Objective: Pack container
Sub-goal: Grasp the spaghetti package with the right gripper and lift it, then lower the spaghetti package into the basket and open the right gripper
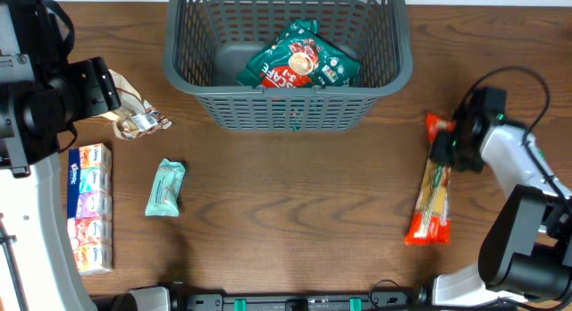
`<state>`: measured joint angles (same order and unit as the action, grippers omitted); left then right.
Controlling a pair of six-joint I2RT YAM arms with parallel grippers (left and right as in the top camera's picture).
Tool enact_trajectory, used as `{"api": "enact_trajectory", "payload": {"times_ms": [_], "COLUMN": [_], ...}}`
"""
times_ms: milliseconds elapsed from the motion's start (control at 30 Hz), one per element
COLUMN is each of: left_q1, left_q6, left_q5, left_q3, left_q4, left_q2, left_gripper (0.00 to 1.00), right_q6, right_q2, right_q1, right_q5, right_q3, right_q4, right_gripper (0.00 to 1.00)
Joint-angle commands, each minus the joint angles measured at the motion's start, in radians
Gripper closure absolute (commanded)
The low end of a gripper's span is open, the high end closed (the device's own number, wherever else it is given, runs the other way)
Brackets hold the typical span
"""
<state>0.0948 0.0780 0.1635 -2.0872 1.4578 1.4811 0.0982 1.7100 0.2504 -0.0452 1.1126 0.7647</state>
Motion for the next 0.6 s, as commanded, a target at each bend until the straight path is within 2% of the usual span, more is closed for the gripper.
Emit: {"api": "enact_trajectory", "payload": {"times_ms": [0,67,200,300,433,567], "left_q1": [-0.003,-0.003,-0.003,-0.003,-0.003,-0.003], "left_q6": [0.004,0.004,0.004,0.004,0.004,0.004], "left_q5": [0.002,0.002,0.002,0.002,0.002,0.002], "left_q3": [-0.002,-0.002,-0.002,-0.002,-0.002,-0.002], "left_q4": [0.0,0.001,0.001,0.001,0.0,0.002], "left_q2": [0.004,0.004,0.004,0.004,0.004,0.004], "left_gripper": [0.19,0.19,0.19,0.2,0.2,0.19], "right_q6": [0.0,-0.015,-0.134,-0.235,-0.472,-0.65], "right_q2": [-0.106,-0.132,-0.143,-0.139,-0.139,-0.135], "right_q1": [-0.005,-0.016,-0.066,-0.133,-0.281,-0.455], "right_q5": [-0.093,-0.101,-0.133,-0.167,-0.201,-0.176], "right_q3": [0.267,0.426,0.742,0.916,1.051,1.078], "right_q4": [0.023,0.064,0.154,0.182,0.159,0.054], "right_gripper": [0.99,0.99,0.99,0.98,0.99,0.99]}}
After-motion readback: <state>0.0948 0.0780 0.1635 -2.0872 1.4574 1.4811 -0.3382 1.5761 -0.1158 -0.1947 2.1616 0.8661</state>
